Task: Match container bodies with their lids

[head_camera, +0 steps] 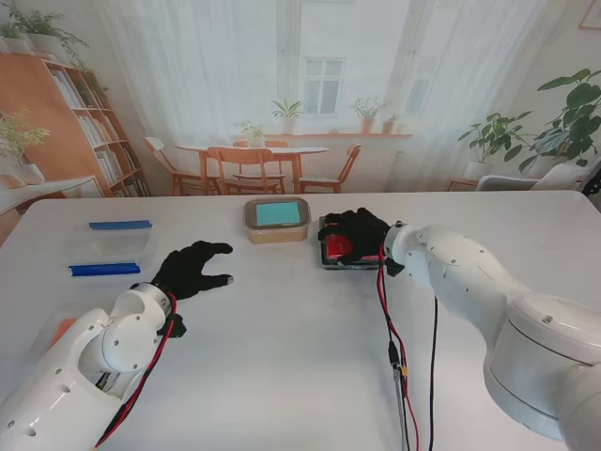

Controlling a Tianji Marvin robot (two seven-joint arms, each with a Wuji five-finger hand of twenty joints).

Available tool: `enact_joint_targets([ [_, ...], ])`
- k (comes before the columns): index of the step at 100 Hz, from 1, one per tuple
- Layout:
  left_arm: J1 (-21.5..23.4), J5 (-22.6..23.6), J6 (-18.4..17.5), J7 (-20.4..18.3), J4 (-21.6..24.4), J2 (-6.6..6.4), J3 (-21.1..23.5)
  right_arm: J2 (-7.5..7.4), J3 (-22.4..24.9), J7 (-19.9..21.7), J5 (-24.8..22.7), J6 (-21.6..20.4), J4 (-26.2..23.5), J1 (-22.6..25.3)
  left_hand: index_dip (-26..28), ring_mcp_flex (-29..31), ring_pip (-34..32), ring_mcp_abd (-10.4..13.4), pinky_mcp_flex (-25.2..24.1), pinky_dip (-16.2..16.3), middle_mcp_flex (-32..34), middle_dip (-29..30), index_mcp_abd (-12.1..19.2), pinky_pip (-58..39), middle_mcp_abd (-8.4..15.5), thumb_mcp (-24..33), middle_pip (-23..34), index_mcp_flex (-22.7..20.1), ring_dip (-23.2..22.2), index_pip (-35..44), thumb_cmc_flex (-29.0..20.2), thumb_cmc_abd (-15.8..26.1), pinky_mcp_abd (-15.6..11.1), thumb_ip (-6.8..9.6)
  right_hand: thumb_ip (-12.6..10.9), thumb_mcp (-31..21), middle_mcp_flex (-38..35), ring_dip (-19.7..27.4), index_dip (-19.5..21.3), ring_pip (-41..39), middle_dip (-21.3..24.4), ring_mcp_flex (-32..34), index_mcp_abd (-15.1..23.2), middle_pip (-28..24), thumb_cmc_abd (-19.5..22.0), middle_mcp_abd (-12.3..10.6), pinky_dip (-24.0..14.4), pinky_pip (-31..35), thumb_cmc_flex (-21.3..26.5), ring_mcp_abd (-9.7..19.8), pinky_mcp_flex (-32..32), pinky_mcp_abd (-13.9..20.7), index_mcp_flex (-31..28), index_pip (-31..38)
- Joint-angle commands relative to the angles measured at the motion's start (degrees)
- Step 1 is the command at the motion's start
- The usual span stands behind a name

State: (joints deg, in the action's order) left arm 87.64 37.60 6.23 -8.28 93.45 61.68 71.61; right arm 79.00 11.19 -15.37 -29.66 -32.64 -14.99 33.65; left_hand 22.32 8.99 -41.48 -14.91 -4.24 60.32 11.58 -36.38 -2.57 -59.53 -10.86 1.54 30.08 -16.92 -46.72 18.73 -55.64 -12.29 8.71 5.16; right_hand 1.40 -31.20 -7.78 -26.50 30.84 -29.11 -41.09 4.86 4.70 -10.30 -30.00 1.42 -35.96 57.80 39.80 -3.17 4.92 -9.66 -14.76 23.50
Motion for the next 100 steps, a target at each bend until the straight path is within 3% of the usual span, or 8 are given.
enact_joint_targets([
  [1, 0.0, 0.0, 0.1, -0.2, -0.3, 0.06, -0.2, -0.26, 0.1, 1.3, 0.1, 0.5, 0.1, -0.1, -0.3, -0.6, 0.9, -0.7, -0.8, 0.6, -0.8, 0.7, 1.9, 0.8, 0.2, -1.6, -0.6, 0.7, 0.8, -0.5, 1.3, 0.9, -0.1, -1.63, -0.2, 0.2, 1.4, 0.1, 0.6, -2.3, -1.1, 1.7, 1.1, 0.7, 1.2, -0.7, 0.4, 2.5, 1.6, 0.0, -1.6, -1.0, 1.7, 0.2],
  [28, -0.5, -0.3, 0.3, -0.3, -0.6, 0.08, -0.7, -0.42, 1.7, 3.0, 1.1, 1.3, 0.1, -0.1, -0.3, -0.6, 0.9, -0.8, -0.8, 0.6, -0.8, 0.7, 1.9, 0.8, 0.3, -1.6, -0.5, 0.7, 0.8, -0.5, 1.3, 0.9, 0.0, -1.64, -0.3, 0.4, 0.4, -0.5, 0.6, -4.3, -1.0, 1.6, 1.2, -0.3, 1.1, -0.5, 0.8, 2.8, 1.2, 0.3, -2.4, -1.2, 1.3, 0.4],
  [56, -0.7, -0.4, 0.4, -0.3, -0.7, 0.09, -0.9, -0.64, 3.6, 5.5, 2.4, 2.4, 0.1, -0.2, -0.3, -0.6, 0.8, -0.8, -0.8, 0.5, -0.8, 0.7, 1.8, 0.8, 0.2, -1.6, -0.6, 0.7, 0.8, -0.5, 1.3, 0.8, 0.0, -1.63, -0.2, 0.3, -0.2, -0.9, 0.4, -6.0, 2.5, 1.5, 1.5, -2.1, 1.2, -0.5, 1.2, 3.1, 0.6, 0.4, -3.4, -1.2, 1.0, 0.5],
  [100, -0.4, -0.5, 0.0, -0.2, -0.6, 0.1, -0.8, -0.59, 3.8, 2.8, 1.7, 1.5, 0.0, -0.3, -0.3, -0.6, 0.8, -0.8, -0.8, 0.5, -0.9, 0.7, 2.0, 0.8, 0.3, -1.6, -0.6, 0.7, 0.8, -0.5, 1.3, 0.8, 0.0, -1.64, -0.2, 1.6, 0.6, -0.4, 0.3, -5.5, 3.7, 1.3, 1.5, -2.1, 1.4, -0.4, 1.2, 3.2, -1.8, 0.0, -2.4, -1.9, 2.8, -0.2],
])
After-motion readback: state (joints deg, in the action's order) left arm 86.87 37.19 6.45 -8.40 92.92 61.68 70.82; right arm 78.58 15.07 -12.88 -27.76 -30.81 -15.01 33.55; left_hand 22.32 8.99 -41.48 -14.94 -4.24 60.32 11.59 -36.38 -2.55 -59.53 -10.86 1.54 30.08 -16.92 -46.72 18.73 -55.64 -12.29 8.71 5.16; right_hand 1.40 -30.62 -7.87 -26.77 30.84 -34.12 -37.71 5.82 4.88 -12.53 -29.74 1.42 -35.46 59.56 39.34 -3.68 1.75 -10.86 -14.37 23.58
